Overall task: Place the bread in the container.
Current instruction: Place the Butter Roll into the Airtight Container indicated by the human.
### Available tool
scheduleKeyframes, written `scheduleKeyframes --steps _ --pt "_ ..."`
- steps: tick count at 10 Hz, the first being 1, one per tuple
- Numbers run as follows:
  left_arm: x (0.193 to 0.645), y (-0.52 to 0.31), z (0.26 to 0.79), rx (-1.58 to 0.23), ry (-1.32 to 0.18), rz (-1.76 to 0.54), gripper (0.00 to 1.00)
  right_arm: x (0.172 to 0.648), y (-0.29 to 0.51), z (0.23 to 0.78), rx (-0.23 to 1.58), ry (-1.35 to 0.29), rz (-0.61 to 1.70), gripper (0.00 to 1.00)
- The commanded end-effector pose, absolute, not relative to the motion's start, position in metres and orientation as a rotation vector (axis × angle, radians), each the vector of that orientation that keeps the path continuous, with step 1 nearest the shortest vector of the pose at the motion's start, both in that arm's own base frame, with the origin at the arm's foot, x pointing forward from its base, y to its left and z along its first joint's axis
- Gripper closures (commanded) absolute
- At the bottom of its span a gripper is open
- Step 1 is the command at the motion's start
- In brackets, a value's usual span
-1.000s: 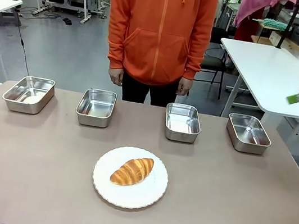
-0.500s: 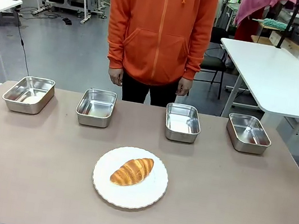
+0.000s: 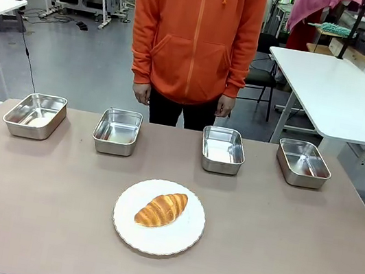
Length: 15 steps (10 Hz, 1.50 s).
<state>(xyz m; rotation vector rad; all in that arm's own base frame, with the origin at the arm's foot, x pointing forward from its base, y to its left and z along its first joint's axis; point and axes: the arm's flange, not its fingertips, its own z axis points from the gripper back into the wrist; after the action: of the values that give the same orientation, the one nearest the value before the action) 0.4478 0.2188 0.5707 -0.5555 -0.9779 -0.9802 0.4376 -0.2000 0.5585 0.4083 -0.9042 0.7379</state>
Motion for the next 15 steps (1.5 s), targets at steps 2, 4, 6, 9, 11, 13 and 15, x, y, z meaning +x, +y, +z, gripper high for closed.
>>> scheduleKeyframes --steps 2,4,6,9,11,13,15 --pt "0.4478 0.2188 0.5707 -0.556 -0.978 -0.980 0.00 0.4376 -0.2000 0.5585 0.408 -0.904 0.738 0.00" --pt "0.4478 0.2188 0.5707 -0.556 -0.978 -0.980 0.00 0.4376 -0.2000 0.5585 0.408 -0.904 0.738 0.00" --pt "0.4478 0.2188 0.5707 -0.556 -0.978 -0.980 0.00 0.4376 -0.2000 0.5585 0.408 -0.904 0.738 0.00" --pt "0.4478 0.2188 0.5707 -0.556 -0.978 -0.980 0.00 0.4376 -0.2000 0.5585 0.408 -0.904 0.738 0.00" --pt "0.4478 0.2188 0.5707 -0.556 -0.978 -0.980 0.00 0.4376 -0.2000 0.5585 0.408 -0.904 0.738 0.00" --pt "0.4478 0.2188 0.5707 -0.556 -0.978 -0.980 0.00 0.4376 -0.2000 0.5585 0.408 -0.904 0.738 0.00" --pt "0.4478 0.2188 0.5707 -0.556 -0.978 -0.980 0.00 0.4376 -0.2000 0.5585 0.408 -0.904 0.738 0.00"
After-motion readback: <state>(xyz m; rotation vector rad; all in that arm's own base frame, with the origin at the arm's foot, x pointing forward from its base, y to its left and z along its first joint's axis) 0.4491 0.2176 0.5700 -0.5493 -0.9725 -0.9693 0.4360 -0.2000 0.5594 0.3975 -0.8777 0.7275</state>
